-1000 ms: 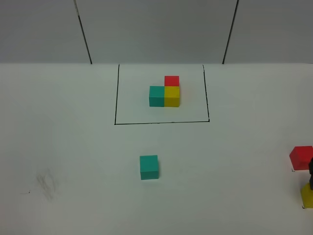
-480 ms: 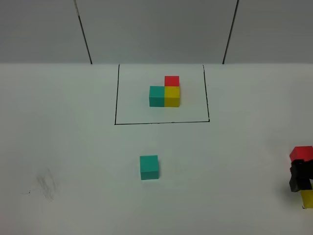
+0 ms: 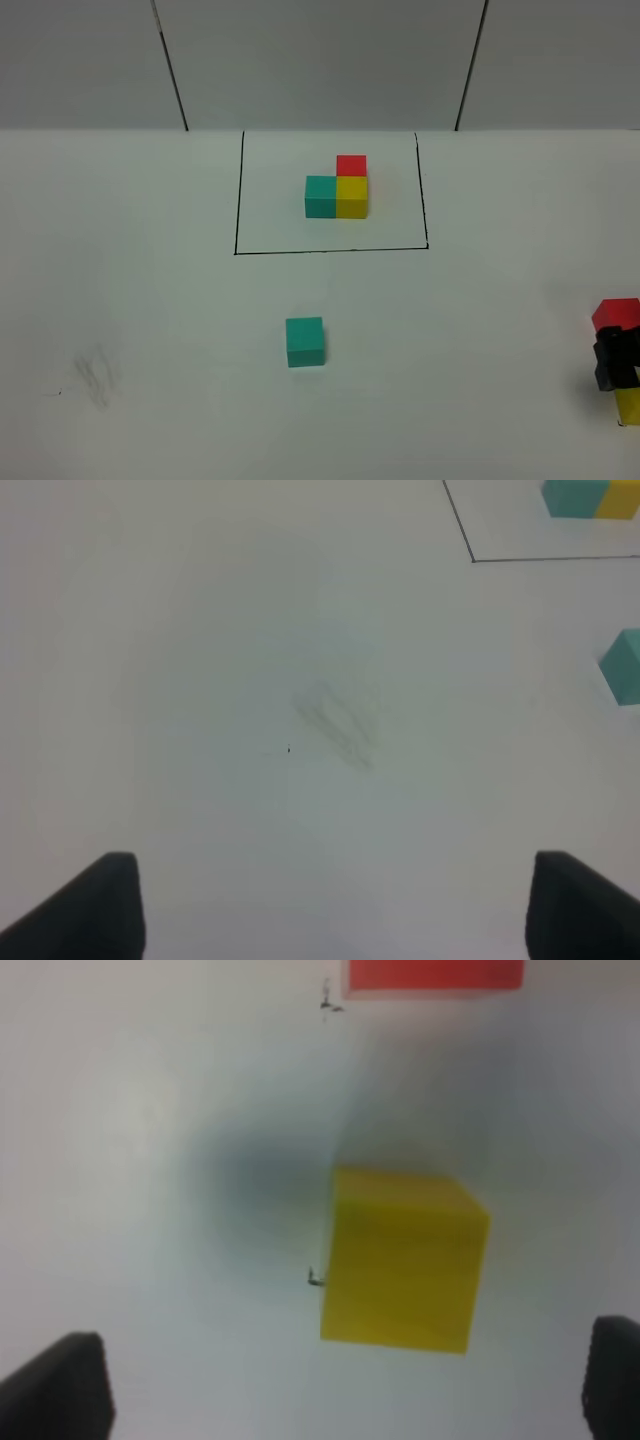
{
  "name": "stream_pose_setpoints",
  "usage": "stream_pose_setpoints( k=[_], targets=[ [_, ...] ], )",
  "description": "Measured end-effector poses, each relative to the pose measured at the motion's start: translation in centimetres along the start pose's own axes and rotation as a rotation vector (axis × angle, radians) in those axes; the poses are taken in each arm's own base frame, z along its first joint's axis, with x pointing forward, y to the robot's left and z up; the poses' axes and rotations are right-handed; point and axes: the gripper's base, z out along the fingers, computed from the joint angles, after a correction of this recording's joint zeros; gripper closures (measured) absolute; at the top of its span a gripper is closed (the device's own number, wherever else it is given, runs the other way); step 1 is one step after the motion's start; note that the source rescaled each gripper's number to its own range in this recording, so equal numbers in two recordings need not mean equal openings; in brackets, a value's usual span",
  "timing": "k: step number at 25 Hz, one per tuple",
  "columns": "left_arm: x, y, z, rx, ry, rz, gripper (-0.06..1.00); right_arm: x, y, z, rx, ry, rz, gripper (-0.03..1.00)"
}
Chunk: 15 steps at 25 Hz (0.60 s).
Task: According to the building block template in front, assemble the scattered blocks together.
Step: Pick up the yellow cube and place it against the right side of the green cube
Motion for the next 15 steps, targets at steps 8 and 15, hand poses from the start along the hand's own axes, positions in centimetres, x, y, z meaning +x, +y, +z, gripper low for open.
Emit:
stream_pose_setpoints(
  k=[8, 15],
  targets=[
    [0.0, 0.0, 0.0, 0.0, -0.002, 0.0, 0.24, -0.8, -0.1, 3.6, 0.003, 0.048, 0.054, 0.06],
    [0.0, 0.0, 0.0, 0.0, -0.003, 0.0, 0.24, -0.6, -0.6, 5.3, 0.014, 0.108, 0.084, 0.09]
  ],
)
